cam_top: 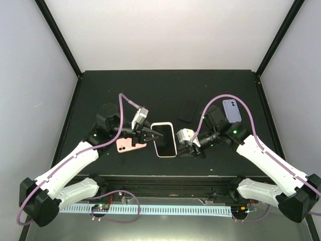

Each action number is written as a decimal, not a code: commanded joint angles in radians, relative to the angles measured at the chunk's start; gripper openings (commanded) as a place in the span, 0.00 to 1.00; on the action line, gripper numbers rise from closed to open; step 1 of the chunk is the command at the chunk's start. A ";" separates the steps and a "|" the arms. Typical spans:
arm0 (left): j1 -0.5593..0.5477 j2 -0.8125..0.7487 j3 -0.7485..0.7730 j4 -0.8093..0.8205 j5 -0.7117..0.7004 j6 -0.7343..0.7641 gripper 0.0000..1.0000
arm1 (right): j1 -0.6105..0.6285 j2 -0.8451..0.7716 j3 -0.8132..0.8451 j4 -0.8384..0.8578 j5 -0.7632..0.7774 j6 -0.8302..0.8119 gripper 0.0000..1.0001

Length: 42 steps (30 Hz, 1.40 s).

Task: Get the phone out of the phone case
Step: Remove the phone case from the phone.

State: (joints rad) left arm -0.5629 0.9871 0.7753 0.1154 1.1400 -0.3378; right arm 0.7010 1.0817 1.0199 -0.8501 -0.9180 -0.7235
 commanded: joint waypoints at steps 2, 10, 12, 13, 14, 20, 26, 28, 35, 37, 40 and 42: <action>0.008 -0.001 0.016 0.074 0.049 -0.012 0.02 | 0.006 -0.011 0.003 0.024 -0.005 0.009 0.24; 0.008 0.005 0.017 0.081 0.071 -0.029 0.02 | 0.006 -0.006 0.010 0.023 0.036 -0.019 0.13; 0.008 0.013 0.020 0.090 0.088 -0.045 0.02 | 0.006 -0.001 0.013 0.028 0.048 -0.020 0.12; 0.009 0.017 0.021 0.092 0.096 -0.050 0.02 | 0.005 0.002 0.014 0.031 0.055 -0.022 0.11; 0.009 0.020 0.024 0.093 0.101 -0.054 0.02 | 0.007 0.005 0.014 0.033 0.064 -0.025 0.11; 0.008 0.017 0.019 0.112 0.123 -0.075 0.02 | 0.005 0.042 0.030 0.071 0.139 0.018 0.04; 0.008 0.004 0.015 0.114 0.120 -0.077 0.02 | -0.019 0.082 0.020 0.153 0.139 0.124 0.01; 0.008 -0.004 0.022 0.072 0.095 -0.042 0.02 | -0.036 0.085 0.024 0.148 0.109 0.127 0.02; 0.052 -0.053 0.025 -0.005 -0.027 0.022 0.02 | -0.040 0.006 0.010 0.070 0.046 0.059 0.38; 0.069 -0.064 0.015 0.027 -0.036 -0.001 0.02 | -0.039 -0.012 0.002 0.053 0.028 0.044 0.47; 0.088 -0.071 -0.003 0.073 -0.035 -0.037 0.01 | -0.039 -0.006 -0.003 0.047 0.021 0.053 0.52; 0.093 -0.070 -0.005 0.081 -0.034 -0.043 0.02 | -0.036 0.003 -0.003 0.054 0.017 0.059 0.53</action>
State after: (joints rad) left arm -0.4866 0.9363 0.7677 0.1158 1.1175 -0.3576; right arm 0.6628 1.0763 1.0241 -0.7845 -0.8612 -0.6552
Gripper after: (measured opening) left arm 0.115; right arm 0.524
